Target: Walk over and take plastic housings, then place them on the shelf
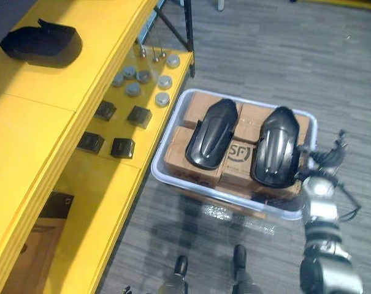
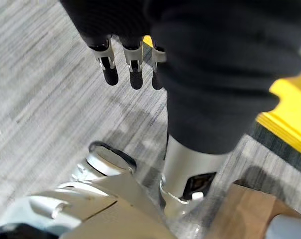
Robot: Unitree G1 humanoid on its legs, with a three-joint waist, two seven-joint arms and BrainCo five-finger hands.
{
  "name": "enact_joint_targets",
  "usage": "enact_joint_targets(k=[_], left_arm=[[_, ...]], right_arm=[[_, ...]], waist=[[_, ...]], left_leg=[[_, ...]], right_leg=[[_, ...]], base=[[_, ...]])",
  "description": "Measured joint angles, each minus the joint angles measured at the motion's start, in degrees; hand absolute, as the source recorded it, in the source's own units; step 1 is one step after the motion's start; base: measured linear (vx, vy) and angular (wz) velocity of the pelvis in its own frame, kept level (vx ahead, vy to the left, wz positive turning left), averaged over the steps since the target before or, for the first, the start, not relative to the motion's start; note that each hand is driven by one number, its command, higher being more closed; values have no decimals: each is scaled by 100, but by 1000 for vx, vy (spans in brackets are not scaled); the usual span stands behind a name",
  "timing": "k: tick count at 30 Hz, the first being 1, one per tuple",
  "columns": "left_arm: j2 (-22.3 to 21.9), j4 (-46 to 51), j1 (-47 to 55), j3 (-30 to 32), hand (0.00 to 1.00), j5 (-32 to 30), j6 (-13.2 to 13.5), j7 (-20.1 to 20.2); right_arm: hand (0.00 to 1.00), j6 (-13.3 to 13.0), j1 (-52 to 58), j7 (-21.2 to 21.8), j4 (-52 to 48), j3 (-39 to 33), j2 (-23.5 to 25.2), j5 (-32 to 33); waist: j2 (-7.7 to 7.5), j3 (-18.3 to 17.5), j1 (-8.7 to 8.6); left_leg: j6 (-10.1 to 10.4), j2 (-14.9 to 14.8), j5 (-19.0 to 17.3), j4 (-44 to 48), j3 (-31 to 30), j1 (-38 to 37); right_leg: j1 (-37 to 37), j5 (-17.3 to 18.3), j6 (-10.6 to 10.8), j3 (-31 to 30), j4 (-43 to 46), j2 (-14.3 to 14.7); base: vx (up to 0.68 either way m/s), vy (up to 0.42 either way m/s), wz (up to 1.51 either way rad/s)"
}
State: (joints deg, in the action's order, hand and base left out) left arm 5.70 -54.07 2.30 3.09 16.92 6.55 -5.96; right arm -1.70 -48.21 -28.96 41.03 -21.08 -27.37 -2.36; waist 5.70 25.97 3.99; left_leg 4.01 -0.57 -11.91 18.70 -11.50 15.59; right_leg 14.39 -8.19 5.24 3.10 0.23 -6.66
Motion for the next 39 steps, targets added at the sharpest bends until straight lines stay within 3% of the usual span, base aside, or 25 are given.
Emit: enact_joint_targets(k=[4, 8, 11, 12, 14, 15, 17, 21, 33, 39], left_arm=[[77, -33, -107, -373, 0, 159, 103, -78], [110, -187, -265, -605, 0, 253, 117, -134], [149, -256, -433, -813, 0, 332, 118, -131], [154, -351, -544, -881, 0, 434, 108, -125], [157, -351, -576, -901, 0, 437, 111, -115], [153, -362, -607, -905, 0, 437, 110, -112], [123, -386, -733, -906, 0, 437, 128, -92], [98, -401, -917, -905, 0, 436, 114, -40], [-64, -268, -1070, -907, 0, 428, 107, 26], [-59, 573, -677, -904, 0, 425, 62, 19]], right_arm=[[0, 62, -690, -36, 1185, 446, -877, 9], [0, 102, -1256, 79, 2106, 830, -1254, 106], [0, 155, -1537, 402, 2793, 989, -1605, 257], [0, 196, -1538, 723, 3000, 1043, -1722, 292], [0, 263, -1527, 981, 3068, 1217, -1734, 398], [100, 278, -1525, 1081, 3100, 1282, -1742, 411], [100, 293, -1490, 1419, 3253, 1626, -1751, 421], [100, 303, -1479, 1677, 3269, 1926, -1892, 407], [100, 542, -1278, 1867, 3484, 1651, -1638, 92], [100, 551, -1213, 1792, 2530, 1665, -1226, -281]], waist=[[133, 67, 4], [219, 109, 53], [296, 146, 116], [308, 155, 166], [317, 161, 160], [333, 174, 158], [366, 186, 134], [365, 187, 181], [354, 193, 156], [171, 216, -38]], left_leg=[[-11, 69, 6, 216, -145, 353], [-29, 133, 16, 378, -183, 643], [-42, 163, 24, 536, -286, 989], [-51, 175, 32, 605, -313, 1145], [-66, 176, 43, 629, -329, 1226], [-67, 178, 44, 641, -340, 1243], [-82, 189, 60, 659, -434, 1328], [-61, 186, 120, 637, -460, 1440], [-48, 151, 154, 449, -410, 856], [-51, 75, 157, 249, -277, 206]], right_leg=[[192, -134, 3, 117, -4, -36], [385, -203, 5, 157, -6, -75], [597, -280, 13, 242, -6, -75], [712, -295, 11, 258, -4, -75], [770, -310, 2, 272, 4, -71], [773, -311, 2, 284, 4, -71], [803, -311, 2, 395, 6, -69], [902, -311, 1, 435, 24, -66], [434, -294, -25, 424, 1, -59], [-167, -285, -39, 363, -189, -20]], base=[[-64, 32, 17], [-86, 29, 7], [-93, -5, 16], [-80, -30, 4], [-51, -29, 5], [-26, -23, 9], [-26, -32, 18], [-4, -34, 8], [35, -20, -2], [28, -25, -7]])
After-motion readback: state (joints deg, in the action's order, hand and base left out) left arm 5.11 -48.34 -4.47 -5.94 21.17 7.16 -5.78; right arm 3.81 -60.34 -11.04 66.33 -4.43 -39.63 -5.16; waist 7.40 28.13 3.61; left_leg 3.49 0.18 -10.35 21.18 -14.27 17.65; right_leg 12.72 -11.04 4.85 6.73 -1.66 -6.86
